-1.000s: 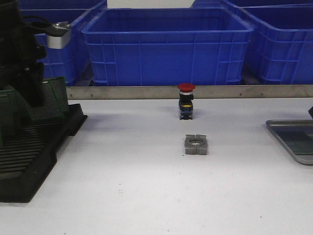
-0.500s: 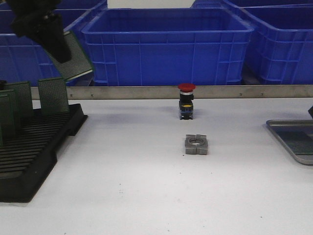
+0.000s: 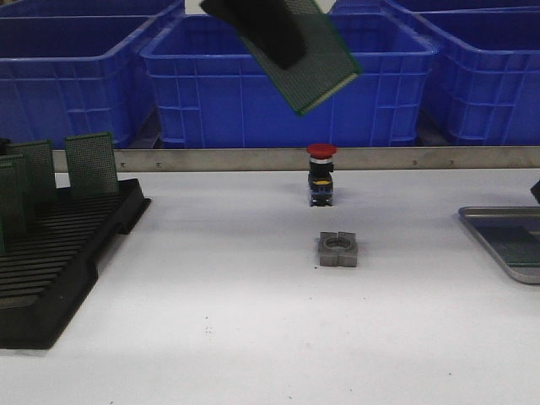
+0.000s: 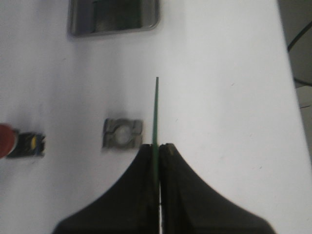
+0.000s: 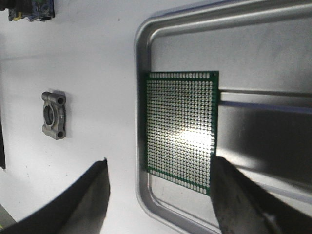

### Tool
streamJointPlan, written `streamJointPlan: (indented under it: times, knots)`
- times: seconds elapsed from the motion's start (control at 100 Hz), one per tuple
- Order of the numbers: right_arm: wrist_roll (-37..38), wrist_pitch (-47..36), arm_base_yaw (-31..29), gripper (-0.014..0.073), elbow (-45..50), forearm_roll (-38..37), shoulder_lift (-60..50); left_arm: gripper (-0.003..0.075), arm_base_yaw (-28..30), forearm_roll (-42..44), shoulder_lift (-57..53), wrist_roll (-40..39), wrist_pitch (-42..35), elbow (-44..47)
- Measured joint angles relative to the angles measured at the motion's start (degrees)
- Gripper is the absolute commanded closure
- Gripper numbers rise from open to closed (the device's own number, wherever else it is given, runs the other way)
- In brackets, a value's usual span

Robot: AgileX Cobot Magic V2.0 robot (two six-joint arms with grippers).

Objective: Place circuit board on tray
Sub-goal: 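Bring the right gripper to the held board and grasp its edge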

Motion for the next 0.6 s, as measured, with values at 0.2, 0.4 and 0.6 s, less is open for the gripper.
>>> streamJointPlan:
  times: [0.2,0.4,0.6]
  knots:
    - [-0.6,0.4,0.0,0.0118,0.0,0.5,0.0,0.0738,-3.4,-1.2,4.2,-0.9,0.0,0.0]
    - [-10.3,3.9,0.9,0.0118,0.0,7.8,0.0,0.0738,-3.6,-1.2,6.7,-2.7,-0.1,0.0]
    - [-22.7,4.0,6.5,0.0118,0.0,9.2,-3.7,0.0738,-3.6,-1.2,7.1,-3.0,-0.1,0.0]
